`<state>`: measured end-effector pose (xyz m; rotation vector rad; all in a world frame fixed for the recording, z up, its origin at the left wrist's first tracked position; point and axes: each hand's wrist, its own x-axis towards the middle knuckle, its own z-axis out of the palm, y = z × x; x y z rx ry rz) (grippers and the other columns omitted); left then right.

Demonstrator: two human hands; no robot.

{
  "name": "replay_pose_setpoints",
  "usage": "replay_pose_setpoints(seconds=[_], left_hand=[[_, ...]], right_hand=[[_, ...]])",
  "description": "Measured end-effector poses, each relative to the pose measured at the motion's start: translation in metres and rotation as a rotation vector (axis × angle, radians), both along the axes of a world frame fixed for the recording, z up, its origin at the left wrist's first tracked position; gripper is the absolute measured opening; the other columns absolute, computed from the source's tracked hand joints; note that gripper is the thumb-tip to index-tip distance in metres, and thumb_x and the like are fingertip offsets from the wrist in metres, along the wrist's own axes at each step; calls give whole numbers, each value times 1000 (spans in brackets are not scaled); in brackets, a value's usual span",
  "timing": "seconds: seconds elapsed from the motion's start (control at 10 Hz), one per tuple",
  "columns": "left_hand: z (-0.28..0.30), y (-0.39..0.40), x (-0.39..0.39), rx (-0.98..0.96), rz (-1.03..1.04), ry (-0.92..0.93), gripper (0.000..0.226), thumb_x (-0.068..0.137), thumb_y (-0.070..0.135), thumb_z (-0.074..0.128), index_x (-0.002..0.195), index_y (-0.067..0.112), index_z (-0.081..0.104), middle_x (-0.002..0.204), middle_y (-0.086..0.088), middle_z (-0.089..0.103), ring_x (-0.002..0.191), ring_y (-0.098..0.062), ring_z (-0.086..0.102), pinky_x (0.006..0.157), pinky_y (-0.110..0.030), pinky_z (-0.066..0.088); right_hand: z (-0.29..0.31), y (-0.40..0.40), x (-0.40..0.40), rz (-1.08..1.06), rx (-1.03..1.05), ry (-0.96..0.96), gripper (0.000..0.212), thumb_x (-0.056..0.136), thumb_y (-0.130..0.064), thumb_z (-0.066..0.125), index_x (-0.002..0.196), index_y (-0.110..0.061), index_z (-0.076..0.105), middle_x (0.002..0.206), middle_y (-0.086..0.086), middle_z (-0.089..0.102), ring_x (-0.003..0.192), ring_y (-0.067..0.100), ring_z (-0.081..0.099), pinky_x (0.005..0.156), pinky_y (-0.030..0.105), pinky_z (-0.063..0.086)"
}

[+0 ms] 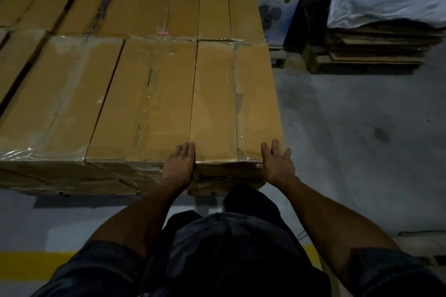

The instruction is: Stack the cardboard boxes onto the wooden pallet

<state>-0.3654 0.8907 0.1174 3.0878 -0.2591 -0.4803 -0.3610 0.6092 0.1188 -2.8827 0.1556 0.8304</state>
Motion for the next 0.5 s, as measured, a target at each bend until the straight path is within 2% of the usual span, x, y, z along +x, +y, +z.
replay_pose_setpoints(seconds=[0.1,0.2,0.3,0.4,0.5], left_hand=[[5,-1,-1,-9,16,61,73,101,19,44,156,5,-1,165,-14,4,152,-29,8,121,-36,18],[15,-2,-6,-48,51,114,72,101,26,47,156,3,6,164,-15,10,151,-29,12,119,-38,24],[27,-2,-18,-121,111,164,62,98,32,49,149,4,27,159,-16,24,146,-30,24,113,-41,34],[39,1,-38,-199,153,136,55,99,35,45,146,8,33,157,-16,27,141,-33,32,108,-44,39],[50,6,-59,-247,169,138,62,101,35,44,153,9,23,161,-15,19,146,-32,24,115,-45,31]], right_hand=[[8,3,1,-9,4,30,75,104,-41,46,161,-26,-1,167,10,-15,146,57,-1,117,57,24],[19,7,-3,-16,-1,53,70,102,-38,49,159,-23,10,168,10,-9,146,56,4,116,56,26],[32,13,-13,-15,19,61,54,101,-39,50,147,-18,31,162,12,16,141,50,22,110,53,34],[42,21,-33,-15,73,-23,46,101,-40,46,140,-16,42,148,13,36,132,40,37,104,48,39],[49,29,-53,-47,141,-88,50,101,-43,45,143,-16,44,149,12,38,134,37,38,106,49,41]])
